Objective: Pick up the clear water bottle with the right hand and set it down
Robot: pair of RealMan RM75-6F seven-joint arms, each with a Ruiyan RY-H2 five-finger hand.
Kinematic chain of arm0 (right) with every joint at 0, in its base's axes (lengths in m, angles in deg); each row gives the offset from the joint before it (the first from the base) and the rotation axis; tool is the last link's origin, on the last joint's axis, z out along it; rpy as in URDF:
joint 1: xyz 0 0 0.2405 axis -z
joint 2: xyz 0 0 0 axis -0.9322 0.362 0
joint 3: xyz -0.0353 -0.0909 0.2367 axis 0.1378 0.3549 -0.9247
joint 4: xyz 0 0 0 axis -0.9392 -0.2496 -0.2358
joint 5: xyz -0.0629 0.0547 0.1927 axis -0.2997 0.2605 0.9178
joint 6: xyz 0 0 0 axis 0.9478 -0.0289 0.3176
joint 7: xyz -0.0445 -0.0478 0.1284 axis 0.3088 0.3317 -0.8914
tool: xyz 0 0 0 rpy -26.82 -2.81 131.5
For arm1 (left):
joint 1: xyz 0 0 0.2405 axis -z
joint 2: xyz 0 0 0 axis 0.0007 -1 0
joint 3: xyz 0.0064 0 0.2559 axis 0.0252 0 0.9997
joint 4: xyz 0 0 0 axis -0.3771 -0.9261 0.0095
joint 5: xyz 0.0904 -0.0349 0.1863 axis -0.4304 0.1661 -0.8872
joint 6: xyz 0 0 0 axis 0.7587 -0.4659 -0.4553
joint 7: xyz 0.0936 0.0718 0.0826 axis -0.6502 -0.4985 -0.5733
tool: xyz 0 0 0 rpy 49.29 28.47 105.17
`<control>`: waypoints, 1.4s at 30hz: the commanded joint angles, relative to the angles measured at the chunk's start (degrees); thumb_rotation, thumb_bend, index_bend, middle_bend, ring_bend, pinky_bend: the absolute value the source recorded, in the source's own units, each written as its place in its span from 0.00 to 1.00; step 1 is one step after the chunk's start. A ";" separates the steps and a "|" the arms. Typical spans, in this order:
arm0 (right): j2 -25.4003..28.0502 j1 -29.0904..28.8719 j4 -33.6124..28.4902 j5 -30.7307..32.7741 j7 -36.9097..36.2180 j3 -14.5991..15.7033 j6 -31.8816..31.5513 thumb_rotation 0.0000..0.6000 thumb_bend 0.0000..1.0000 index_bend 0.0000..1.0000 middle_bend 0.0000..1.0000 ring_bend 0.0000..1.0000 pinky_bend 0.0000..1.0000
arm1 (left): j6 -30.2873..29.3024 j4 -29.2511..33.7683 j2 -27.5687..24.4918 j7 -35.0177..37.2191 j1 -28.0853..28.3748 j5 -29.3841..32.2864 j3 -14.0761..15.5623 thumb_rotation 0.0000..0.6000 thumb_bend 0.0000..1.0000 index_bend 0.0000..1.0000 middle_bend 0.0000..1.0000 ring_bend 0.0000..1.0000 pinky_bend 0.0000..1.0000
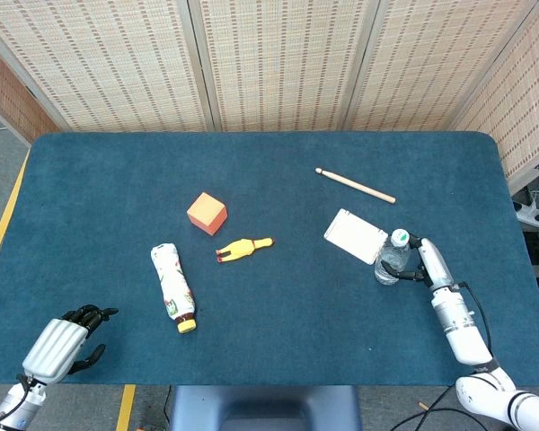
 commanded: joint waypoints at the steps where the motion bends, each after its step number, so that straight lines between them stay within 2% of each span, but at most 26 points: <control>1: -0.92 0.71 -0.42 0.41 4.15 -1.03 -4.01 1.00 0.51 0.77 0.70 0.60 0.65 | 0.13 -0.09 0.04 0.00 0.03 0.08 -0.01 1.00 0.37 0.21 0.33 0.23 0.43; 3: -0.72 1.05 -1.24 -0.84 6.64 -1.18 -7.04 1.00 0.51 0.77 0.71 0.60 0.65 | 0.25 -0.05 0.04 0.10 0.08 0.19 -0.06 1.00 0.37 0.21 0.33 0.23 0.43; 6: -0.61 1.49 -1.81 -3.95 15.37 -1.26 -13.58 1.00 0.51 0.78 0.71 0.61 0.65 | 0.11 -0.07 0.06 0.05 0.02 0.14 -0.06 1.00 0.37 0.21 0.33 0.23 0.43; 9: -0.73 1.63 -1.16 -5.95 30.68 -1.51 -18.77 1.00 0.51 0.78 0.72 0.61 0.65 | 0.20 0.09 0.02 0.00 -0.01 0.18 0.00 1.00 0.37 0.21 0.33 0.23 0.43; 13: -1.52 1.72 -1.74 -3.67 56.79 -2.91 -21.43 1.00 0.51 0.78 0.72 0.61 0.66 | 0.00 0.03 0.07 -0.17 0.03 -0.21 0.01 1.00 0.37 0.21 0.33 0.23 0.43; 15: -2.21 1.49 -2.10 -3.66 61.10 -2.86 -21.98 1.00 0.51 0.78 0.72 0.61 0.66 | 0.10 0.00 0.06 -0.21 0.03 -0.20 0.07 1.00 0.37 0.21 0.33 0.23 0.43; 16: -2.41 1.36 -2.45 -4.01 61.00 -2.35 -21.66 1.00 0.51 0.78 0.72 0.61 0.66 | 0.19 0.02 0.08 -0.19 0.04 -0.13 0.06 1.00 0.37 0.21 0.33 0.23 0.43; 18: -2.08 1.20 -3.84 -4.55 57.09 -1.27 -20.18 1.00 0.51 0.78 0.72 0.61 0.66 | 0.18 0.06 0.06 -0.21 0.06 -0.11 0.02 1.00 0.37 0.21 0.33 0.23 0.43; 21: -0.36 0.68 -7.01 -6.04 44.07 0.35 -17.32 1.00 0.51 0.78 0.72 0.61 0.66 | -0.10 -0.13 0.05 -0.06 -0.02 -0.26 0.03 1.00 0.37 0.21 0.33 0.23 0.43; 28: 7.56 -1.86 -14.46 -13.18 -1.96 4.67 -12.92 1.00 0.51 0.78 0.72 0.61 0.66 | -0.08 -0.22 -0.04 0.24 -0.03 -0.10 -0.01 1.00 0.37 0.21 0.33 0.23 0.43; 31: 10.19 -2.80 -15.12 -14.91 -14.48 6.10 -12.41 1.00 0.51 0.78 0.72 0.61 0.66 | 0.11 0.04 -0.11 0.27 -0.06 0.30 -0.09 1.00 0.37 0.21 0.33 0.23 0.43; 35: 12.06 -3.41 -15.23 -15.23 -25.51 7.11 -12.22 1.00 0.51 0.78 0.72 0.61 0.66 | 0.05 0.14 -0.13 0.08 -0.07 0.11 -0.03 1.00 0.37 0.21 0.33 0.23 0.43; 38: 13.91 -4.24 -15.71 -13.84 -33.45 7.74 -9.66 1.00 0.51 0.78 0.72 0.61 0.66 | 0.28 0.31 -0.20 0.09 -0.02 0.21 0.00 1.00 0.37 0.21 0.33 0.23 0.43; 40: 14.42 -4.72 -14.31 -13.13 -32.74 7.95 -8.10 1.00 0.51 0.78 0.72 0.61 0.66 | 0.23 0.33 -0.23 0.19 0.01 0.17 -0.04 1.00 0.37 0.21 0.33 0.23 0.43; 42: 14.54 -5.08 -13.03 -11.31 -25.55 8.05 -5.35 1.00 0.51 0.78 0.72 0.61 0.66 | 0.24 0.18 -0.18 0.13 -0.03 0.27 -0.06 1.00 0.37 0.21 0.33 0.23 0.43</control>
